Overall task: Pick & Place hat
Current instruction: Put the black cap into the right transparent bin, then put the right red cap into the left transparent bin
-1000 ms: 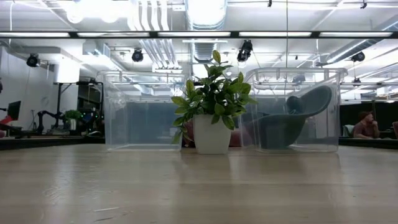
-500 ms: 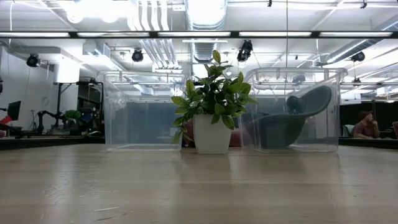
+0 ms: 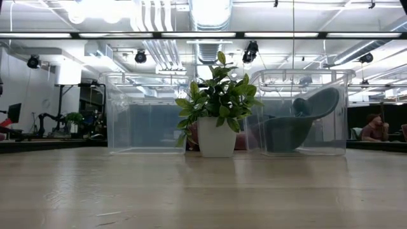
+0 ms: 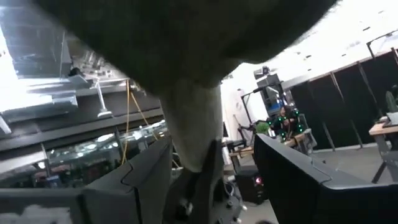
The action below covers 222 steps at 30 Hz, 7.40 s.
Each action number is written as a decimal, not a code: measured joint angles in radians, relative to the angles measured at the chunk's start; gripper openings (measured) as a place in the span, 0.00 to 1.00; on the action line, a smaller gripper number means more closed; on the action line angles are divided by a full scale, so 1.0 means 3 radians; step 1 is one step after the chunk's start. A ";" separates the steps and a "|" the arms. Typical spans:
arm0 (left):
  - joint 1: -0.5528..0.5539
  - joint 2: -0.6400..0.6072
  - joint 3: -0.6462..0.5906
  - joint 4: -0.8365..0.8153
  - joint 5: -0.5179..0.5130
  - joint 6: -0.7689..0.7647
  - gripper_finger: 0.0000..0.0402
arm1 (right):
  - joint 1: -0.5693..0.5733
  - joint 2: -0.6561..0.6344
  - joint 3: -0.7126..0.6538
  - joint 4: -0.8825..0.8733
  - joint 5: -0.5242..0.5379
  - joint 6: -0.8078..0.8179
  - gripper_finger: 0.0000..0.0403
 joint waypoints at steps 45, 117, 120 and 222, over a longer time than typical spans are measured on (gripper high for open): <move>0.0050 -0.0015 -0.0023 -0.0352 0.0435 0.0004 0.08 | -0.0196 -0.0590 -0.0008 -0.1736 -0.0446 0.0944 0.02; 0.0064 -0.0168 -0.0025 -0.0861 0.0616 0.0455 0.47 | -0.0421 -0.1972 -0.0073 -0.6904 -0.2087 0.4555 0.03; 0.0067 -0.0168 -0.0025 -0.0881 0.0580 0.0435 0.47 | -0.0421 -0.1903 -0.0205 -0.6904 -0.2104 0.4719 0.03; 0.0101 -0.0165 -0.0025 -0.2197 0.1062 0.0884 0.47 | 0.0717 -0.1942 -0.2150 -0.6378 -0.3860 0.5995 0.61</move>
